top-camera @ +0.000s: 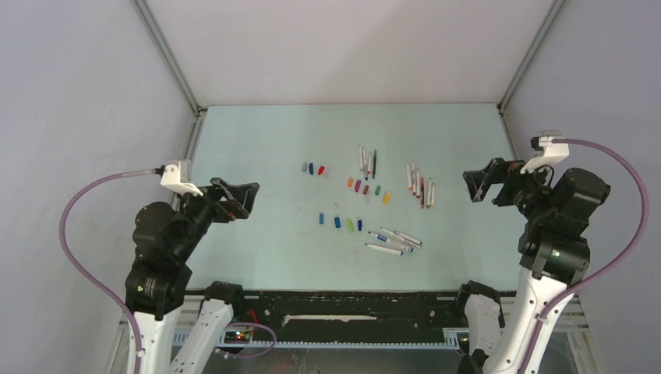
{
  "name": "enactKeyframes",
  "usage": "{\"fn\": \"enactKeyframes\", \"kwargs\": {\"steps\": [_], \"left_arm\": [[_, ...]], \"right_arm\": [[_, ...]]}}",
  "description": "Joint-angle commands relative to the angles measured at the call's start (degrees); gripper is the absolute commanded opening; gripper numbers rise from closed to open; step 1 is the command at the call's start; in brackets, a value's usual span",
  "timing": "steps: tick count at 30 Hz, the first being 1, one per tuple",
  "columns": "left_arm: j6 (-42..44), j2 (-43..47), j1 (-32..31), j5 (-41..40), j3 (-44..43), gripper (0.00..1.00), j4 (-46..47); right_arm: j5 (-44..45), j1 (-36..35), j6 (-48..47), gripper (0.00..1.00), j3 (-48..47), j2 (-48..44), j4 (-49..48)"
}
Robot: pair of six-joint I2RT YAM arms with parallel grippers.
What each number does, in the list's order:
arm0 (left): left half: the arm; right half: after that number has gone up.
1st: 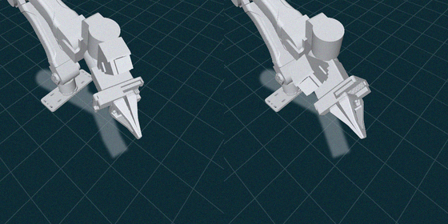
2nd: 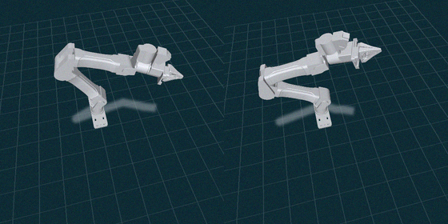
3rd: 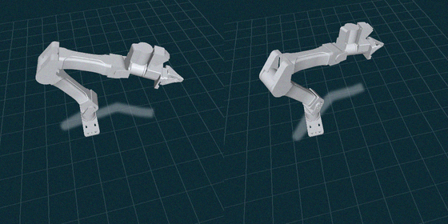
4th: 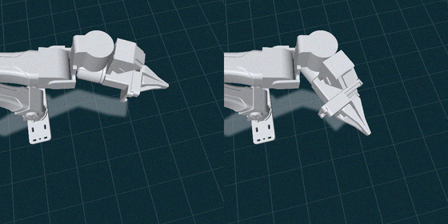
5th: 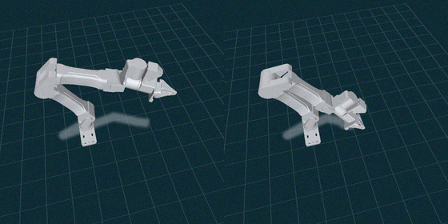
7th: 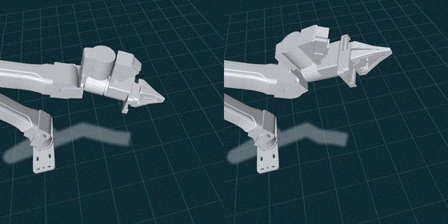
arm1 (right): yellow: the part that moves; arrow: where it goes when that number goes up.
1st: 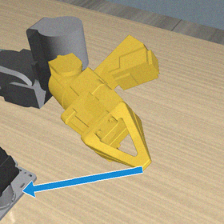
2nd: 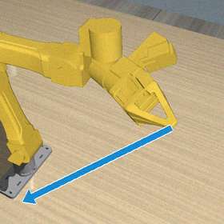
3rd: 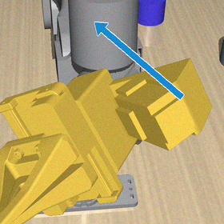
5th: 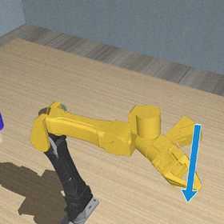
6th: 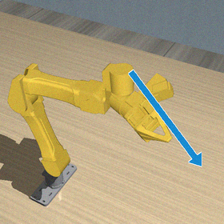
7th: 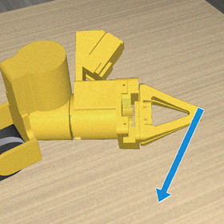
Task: Open the pen caps
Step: Reset both arms
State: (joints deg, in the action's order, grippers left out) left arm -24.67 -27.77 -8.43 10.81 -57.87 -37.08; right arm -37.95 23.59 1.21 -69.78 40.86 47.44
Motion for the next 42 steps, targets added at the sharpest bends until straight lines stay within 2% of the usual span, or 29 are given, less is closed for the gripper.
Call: {"fn": "enactKeyframes", "kwargs": {"steps": [1,7,13,42], "left_arm": [[3.97,0.58,0.52,-3.3,-3.23,1.0,-1.8],[6.07,2.62,0.47,-8.86,-3.05,1.0,-3.3],[4.58,5.34,0.51,-8.43,2.5,1.0,1.88],[5.24,6.42,0.52,-9.26,6.43,1.0,0.93]], "right_arm": [[-1.87,-0.3,3.71,1.0,0.39,2.7,-5.85],[-2.44,-0.3,6.5,0.99,2.64,4.82,-9.34],[-0.59,-0.18,7.15,0.99,5.84,2.17,-10.2],[-4.16,0.99,8.99,1.0,6.52,1.53,-13.65]]}}
